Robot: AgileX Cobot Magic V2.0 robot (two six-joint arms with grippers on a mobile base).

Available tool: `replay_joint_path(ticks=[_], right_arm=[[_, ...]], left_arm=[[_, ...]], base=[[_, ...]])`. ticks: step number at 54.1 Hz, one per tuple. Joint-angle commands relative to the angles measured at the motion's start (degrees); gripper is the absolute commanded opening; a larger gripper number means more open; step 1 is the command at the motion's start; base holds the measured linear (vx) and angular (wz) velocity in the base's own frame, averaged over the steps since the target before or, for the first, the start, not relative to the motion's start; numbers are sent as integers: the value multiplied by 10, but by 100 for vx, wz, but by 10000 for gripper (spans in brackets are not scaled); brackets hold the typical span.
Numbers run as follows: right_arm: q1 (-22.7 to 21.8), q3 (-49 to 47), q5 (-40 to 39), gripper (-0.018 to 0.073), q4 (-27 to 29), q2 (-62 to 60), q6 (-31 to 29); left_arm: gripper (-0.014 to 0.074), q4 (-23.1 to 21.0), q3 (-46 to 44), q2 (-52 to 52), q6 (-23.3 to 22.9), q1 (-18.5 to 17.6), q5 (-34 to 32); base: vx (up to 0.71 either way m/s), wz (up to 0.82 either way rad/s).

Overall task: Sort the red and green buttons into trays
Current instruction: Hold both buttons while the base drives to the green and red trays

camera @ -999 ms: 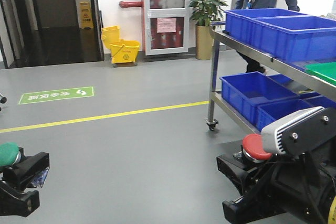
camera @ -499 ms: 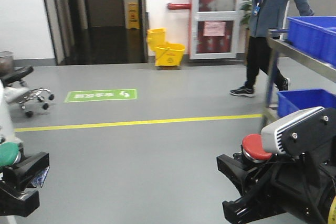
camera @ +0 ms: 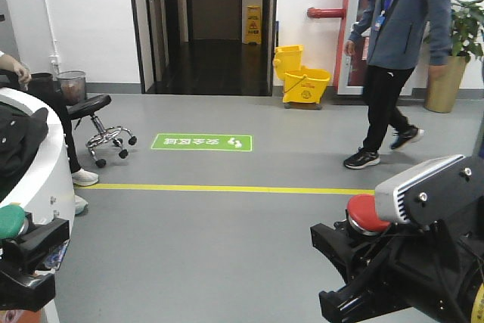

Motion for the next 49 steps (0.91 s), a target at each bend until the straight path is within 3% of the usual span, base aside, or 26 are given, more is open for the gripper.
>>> replay_joint_path(ticks=[1,19,49], right_arm=[[-1,-20,-34,-9,-6,-10,1],[-1,-20,-34,-9,-6,-10,1],[-1,-20,-34,-9,-6,-10,1]], left_arm=[[-6,-4,-16,-7,-6,0,-50],[-6,-4,-16,-7,-6,0,-50],[-6,-4,-16,-7,-6,0,-50]], base=[[34,10],[35,-11],[34,-39]])
